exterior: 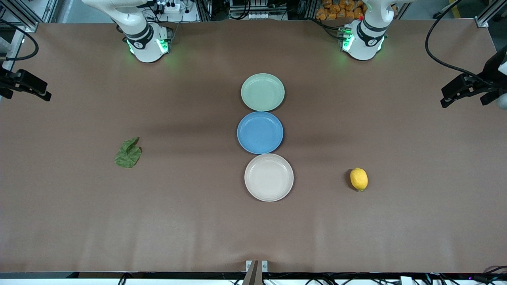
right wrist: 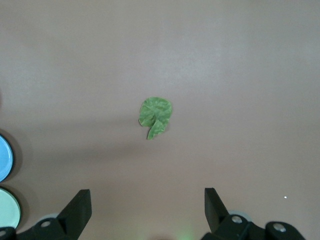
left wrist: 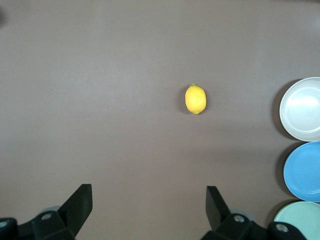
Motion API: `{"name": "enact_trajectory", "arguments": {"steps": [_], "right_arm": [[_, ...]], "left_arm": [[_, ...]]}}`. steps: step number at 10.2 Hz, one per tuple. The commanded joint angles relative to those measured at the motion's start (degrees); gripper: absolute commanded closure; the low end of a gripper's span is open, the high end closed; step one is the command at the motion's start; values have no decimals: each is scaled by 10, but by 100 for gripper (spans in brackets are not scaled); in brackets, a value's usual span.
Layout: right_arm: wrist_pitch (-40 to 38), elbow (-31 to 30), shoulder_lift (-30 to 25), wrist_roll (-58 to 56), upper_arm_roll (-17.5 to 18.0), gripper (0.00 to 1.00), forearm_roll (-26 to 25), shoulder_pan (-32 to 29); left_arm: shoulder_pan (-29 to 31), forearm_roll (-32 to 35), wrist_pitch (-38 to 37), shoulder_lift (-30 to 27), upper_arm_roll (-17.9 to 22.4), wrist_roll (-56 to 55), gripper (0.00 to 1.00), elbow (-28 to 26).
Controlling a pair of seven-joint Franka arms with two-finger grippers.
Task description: Place lemon and lettuce in plates
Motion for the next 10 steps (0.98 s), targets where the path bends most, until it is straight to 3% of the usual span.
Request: {"name": "enact_trajectory", "arguments": {"steps": [1,6,8,10], "right_arm": [[-22,7,-12,1,3,0,-3,-2],[-25,8,-12,0,4,0,-3,-2],[-22,7,-12,-3,5,0,-2,-2],[-15,1,-3,-4,4,0,-3,-1]], "left_arm": [[1,2,-11,-9,-1,-4,0,1],[-3,-20,-1,8,0,-5,0,-24],[-3,-21,49,49,0,-5,0,-56],[-10,-29,159,111,-1,-16,0,-97]]}}
